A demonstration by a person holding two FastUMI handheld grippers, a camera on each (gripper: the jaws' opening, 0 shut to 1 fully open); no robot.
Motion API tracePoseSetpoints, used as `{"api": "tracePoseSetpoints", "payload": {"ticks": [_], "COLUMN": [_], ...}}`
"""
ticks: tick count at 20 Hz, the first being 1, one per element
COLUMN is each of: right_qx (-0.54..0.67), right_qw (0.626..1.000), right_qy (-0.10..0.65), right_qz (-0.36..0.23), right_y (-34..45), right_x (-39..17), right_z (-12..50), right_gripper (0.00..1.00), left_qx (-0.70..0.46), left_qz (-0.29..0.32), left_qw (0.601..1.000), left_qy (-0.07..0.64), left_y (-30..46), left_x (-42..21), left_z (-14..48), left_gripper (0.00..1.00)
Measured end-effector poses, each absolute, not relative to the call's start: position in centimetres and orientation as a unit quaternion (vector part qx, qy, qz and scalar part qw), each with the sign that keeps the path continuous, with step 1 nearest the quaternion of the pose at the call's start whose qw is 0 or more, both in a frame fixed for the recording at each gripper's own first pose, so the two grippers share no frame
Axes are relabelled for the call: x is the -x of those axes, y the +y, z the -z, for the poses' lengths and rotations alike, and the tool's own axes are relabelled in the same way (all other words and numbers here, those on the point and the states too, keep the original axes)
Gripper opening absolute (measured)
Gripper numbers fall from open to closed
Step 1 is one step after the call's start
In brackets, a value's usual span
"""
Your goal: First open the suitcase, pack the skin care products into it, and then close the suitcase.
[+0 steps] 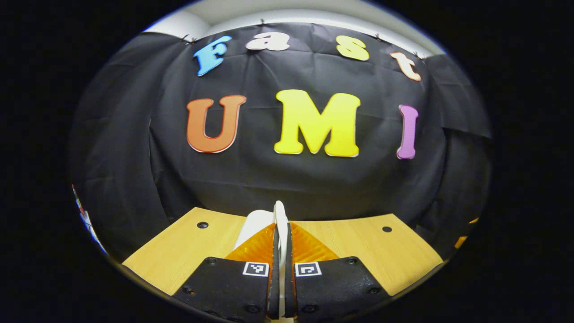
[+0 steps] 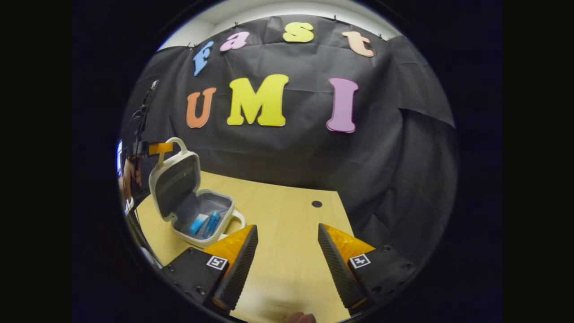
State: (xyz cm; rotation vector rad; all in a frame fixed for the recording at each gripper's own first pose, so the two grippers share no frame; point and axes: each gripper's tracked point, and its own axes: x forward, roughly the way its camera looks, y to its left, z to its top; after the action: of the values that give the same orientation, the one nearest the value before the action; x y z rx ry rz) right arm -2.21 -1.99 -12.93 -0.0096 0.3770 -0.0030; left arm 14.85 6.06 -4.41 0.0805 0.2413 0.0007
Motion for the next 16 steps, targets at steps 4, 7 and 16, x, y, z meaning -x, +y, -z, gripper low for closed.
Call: {"api": "tracePoseSetpoints", "payload": {"ticks": [4,7,16], "right_qx": [-0.006,-0.007,0.014], "right_qw": [0.979,0.976,0.968], "right_qy": [0.202,0.210,0.238], "right_qz": [0.037,0.059,0.082], "right_y": [-6.6,-9.6,-15.2], "right_x": [3.1,3.8,4.5], "right_z": [13.9,14.1,14.7], "right_gripper": [0.80,0.80,0.80], "left_qx": [-0.050,-0.046,-0.110], "left_qz": [0.043,0.057,0.080], "left_qw": [0.987,0.982,0.960], "left_qy": [0.149,0.175,0.244], "left_y": [-0.5,-3.9,-8.7], "left_x": [-15.0,-15.4,-16.7], "left_z": [8.4,11.8,21.7], "left_gripper": [0.07,0.07,0.08]}}
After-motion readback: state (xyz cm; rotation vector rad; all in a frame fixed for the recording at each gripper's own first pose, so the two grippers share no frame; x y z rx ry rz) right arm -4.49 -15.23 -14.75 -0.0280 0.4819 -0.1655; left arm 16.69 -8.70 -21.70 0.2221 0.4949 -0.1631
